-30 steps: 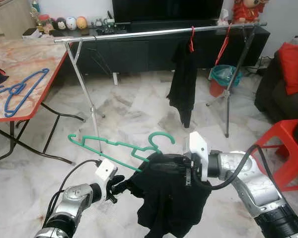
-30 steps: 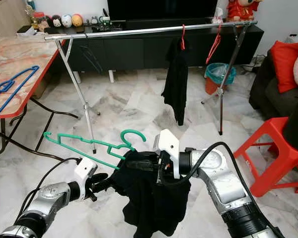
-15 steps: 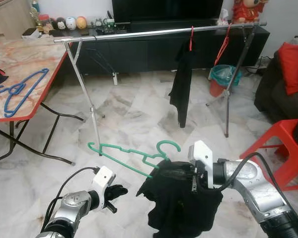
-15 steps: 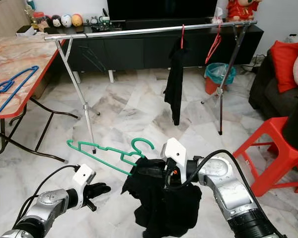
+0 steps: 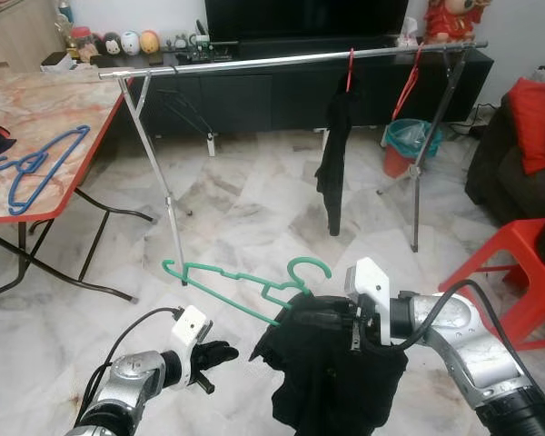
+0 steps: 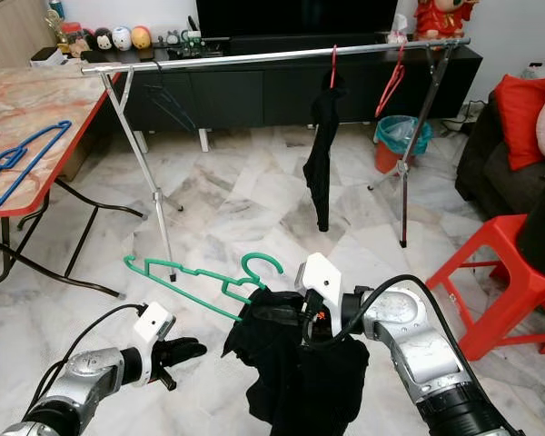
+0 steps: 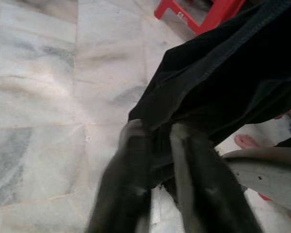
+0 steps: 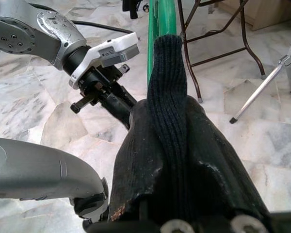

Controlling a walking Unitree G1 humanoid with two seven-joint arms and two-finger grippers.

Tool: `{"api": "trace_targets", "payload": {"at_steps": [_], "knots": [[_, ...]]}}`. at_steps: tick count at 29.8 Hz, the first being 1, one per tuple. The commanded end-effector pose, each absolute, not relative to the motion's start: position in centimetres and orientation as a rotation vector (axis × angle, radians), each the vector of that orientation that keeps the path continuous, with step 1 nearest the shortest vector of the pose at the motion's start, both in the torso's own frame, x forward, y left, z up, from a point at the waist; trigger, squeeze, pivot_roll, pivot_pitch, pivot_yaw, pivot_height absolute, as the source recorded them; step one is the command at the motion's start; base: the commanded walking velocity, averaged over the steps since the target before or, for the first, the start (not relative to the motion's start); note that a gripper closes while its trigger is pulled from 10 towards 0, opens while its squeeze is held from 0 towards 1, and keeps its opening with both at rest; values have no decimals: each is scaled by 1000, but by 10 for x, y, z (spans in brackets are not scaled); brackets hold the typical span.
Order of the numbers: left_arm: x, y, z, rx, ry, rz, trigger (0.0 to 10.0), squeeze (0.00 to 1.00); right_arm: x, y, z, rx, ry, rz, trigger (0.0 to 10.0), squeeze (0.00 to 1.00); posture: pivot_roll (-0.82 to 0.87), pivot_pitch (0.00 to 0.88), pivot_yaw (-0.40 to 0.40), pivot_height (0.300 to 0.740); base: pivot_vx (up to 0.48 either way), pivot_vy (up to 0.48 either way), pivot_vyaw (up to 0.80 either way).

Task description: Hang hanger

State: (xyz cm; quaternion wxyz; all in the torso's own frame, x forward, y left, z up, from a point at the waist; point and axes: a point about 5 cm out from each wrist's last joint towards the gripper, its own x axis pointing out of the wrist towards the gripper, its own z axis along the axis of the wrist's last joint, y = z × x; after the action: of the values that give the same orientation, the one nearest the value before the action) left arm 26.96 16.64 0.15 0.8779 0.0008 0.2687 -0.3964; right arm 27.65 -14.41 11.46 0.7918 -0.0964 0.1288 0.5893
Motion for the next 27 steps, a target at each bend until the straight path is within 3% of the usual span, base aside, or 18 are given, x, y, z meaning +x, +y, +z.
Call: {"api": "trace_targets", "payload": {"at_steps": [1,14,17,18,20,21,22,27], "knots": [[270,169,3,1,556,-827,10000,1000,281,-142,126,-225,231,1268,10000,0,10,7,16,740,0,0,0],[271,162,5,16,537,-869,10000,1000,279,-133,133,-213,203,1320,10000,0,6,9,14,740,0,0,0],[274,164,3,82,538,-803,10000,1000,281,-135,128,-214,218,1281,10000,0,6,9,14,740,0,0,0],[275,171,-2,124,570,-710,10000,0,285,-142,117,-219,241,1194,10000,0,9,7,10,740,0,0,0],[271,180,-10,191,621,-646,10000,0,293,-153,98,-195,297,1015,10000,0,7,7,11,740,0,0,0],[271,180,-10,191,621,-646,10000,0,293,-153,98,-195,297,1015,10000,0,7,7,11,740,0,0,0],[264,185,-16,212,657,-620,10000,0,298,-171,71,-234,402,794,10000,0,4,12,15,740,0,0,0],[255,197,-27,244,723,-506,10000,0,294,-204,35,-201,551,428,10000,0,3,17,18,740,0,0,0]]}}
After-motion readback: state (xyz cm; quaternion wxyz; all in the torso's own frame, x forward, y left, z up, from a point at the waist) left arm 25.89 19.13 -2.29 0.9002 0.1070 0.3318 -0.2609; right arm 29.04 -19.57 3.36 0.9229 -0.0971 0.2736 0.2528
